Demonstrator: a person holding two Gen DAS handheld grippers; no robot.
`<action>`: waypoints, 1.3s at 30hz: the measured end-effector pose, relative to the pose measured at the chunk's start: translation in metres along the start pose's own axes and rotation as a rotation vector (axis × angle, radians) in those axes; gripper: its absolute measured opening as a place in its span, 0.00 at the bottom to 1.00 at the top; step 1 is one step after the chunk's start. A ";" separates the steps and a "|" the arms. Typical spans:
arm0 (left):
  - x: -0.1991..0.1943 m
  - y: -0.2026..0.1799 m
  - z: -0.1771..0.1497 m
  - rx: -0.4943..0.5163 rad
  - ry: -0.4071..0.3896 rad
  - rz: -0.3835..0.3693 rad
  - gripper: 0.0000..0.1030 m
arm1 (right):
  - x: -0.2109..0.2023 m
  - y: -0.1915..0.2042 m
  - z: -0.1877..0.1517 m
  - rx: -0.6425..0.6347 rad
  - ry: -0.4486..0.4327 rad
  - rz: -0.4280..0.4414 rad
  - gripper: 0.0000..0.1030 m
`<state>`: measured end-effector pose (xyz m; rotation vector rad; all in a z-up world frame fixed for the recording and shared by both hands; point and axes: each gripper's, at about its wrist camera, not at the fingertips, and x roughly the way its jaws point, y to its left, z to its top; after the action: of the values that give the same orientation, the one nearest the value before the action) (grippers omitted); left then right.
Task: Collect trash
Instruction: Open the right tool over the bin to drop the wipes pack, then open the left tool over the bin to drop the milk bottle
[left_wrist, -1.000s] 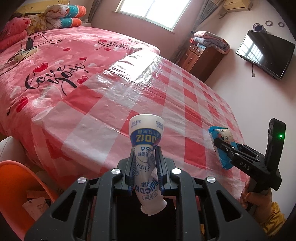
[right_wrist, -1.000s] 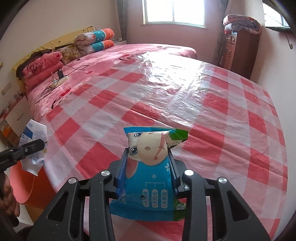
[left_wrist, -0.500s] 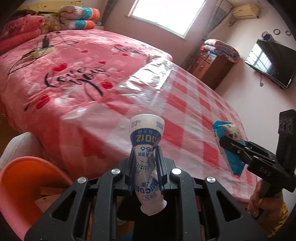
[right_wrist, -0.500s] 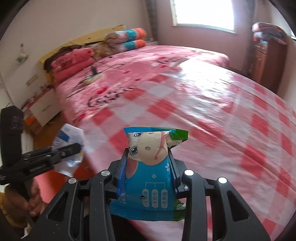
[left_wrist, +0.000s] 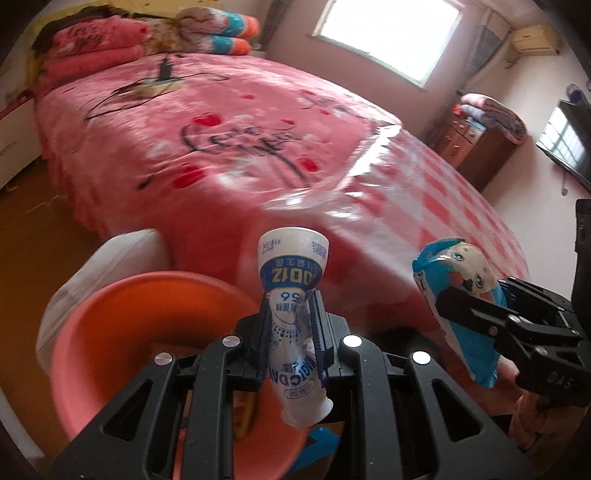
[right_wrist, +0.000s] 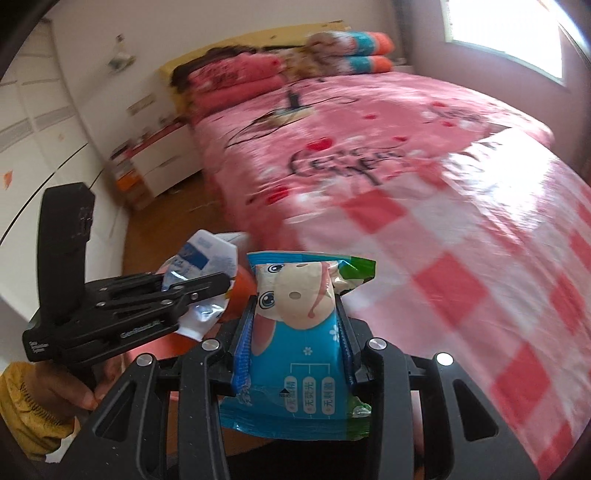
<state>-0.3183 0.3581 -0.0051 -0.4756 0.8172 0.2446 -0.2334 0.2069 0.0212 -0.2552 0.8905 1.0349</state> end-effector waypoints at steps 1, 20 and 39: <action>0.000 0.005 -0.002 -0.010 0.003 0.012 0.21 | 0.005 0.007 0.001 -0.013 0.009 0.013 0.38; 0.011 0.085 -0.035 -0.112 0.077 0.163 0.21 | 0.071 0.079 -0.006 -0.146 0.156 0.124 0.38; 0.024 0.103 -0.048 -0.126 0.100 0.195 0.21 | 0.110 0.092 -0.013 -0.161 0.233 0.171 0.40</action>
<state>-0.3733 0.4245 -0.0833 -0.5296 0.9507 0.4573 -0.2931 0.3173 -0.0497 -0.4474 1.0531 1.2557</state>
